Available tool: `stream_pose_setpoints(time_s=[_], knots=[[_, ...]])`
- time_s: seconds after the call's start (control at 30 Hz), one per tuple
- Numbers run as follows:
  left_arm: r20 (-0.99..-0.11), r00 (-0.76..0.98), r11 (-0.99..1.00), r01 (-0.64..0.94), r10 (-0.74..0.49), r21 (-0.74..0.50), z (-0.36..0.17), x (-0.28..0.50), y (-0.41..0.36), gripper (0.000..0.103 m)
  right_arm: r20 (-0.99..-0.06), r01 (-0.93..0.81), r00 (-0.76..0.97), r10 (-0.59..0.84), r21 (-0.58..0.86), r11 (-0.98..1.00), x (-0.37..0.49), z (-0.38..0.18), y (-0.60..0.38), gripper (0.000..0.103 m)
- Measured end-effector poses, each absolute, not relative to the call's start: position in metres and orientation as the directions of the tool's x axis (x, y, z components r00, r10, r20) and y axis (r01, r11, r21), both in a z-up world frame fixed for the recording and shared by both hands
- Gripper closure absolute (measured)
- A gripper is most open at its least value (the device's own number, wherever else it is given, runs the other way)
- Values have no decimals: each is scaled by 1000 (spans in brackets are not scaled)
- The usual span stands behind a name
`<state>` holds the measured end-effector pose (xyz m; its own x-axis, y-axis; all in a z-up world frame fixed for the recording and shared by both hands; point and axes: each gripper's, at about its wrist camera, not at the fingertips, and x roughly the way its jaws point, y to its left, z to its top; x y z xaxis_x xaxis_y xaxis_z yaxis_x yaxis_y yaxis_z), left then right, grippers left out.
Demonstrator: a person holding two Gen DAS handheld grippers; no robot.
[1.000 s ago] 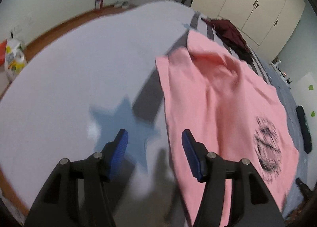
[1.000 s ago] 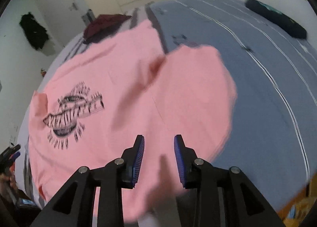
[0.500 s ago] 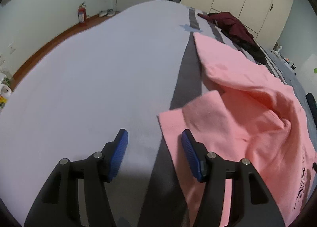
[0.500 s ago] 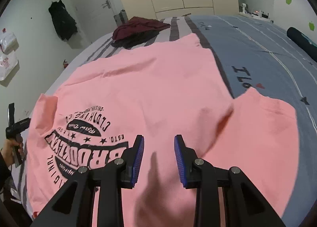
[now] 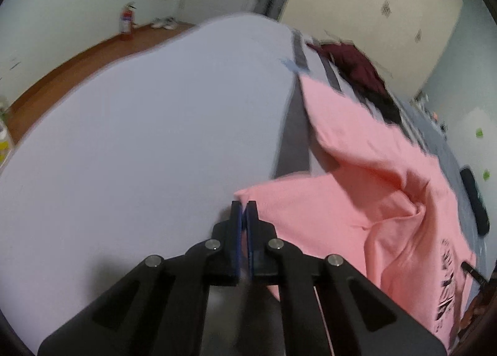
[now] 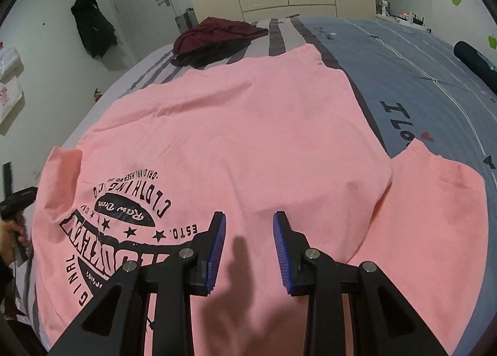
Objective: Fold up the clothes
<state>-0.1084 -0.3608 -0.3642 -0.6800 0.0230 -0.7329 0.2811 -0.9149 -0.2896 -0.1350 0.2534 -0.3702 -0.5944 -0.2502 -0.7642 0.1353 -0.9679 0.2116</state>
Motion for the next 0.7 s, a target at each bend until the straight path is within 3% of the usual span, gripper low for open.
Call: stream_pose_setpoints(time_s=[0.37, 0.57, 0.63, 0.67, 0.7], knots=[[-779, -619, -855, 453, -97, -253, -340, -13, -449, 102, -783, 111, -582, -220, 192, -975, -142, -370, 256, 74], [-868, -479, -848, 509, -133, -151, -365, -13, -444, 101, -808, 95, -557, -194, 170, -981, -145, -377, 265, 74], [-858, -483, -843, 524, -174, -124, -356, -13, -437, 100, -811, 88, -552, -193, 173, -981, -146, -378, 270, 74], [-836, -508, -844, 526, -210, -108, -346, -13, -432, 92, -809, 86, -555, -196, 179, -980, -146, -377, 273, 74], [-801, -537, -845, 529, -263, -78, -332, -14, -424, 75, -806, 82, -558, -197, 183, -980, -147, -376, 275, 70]])
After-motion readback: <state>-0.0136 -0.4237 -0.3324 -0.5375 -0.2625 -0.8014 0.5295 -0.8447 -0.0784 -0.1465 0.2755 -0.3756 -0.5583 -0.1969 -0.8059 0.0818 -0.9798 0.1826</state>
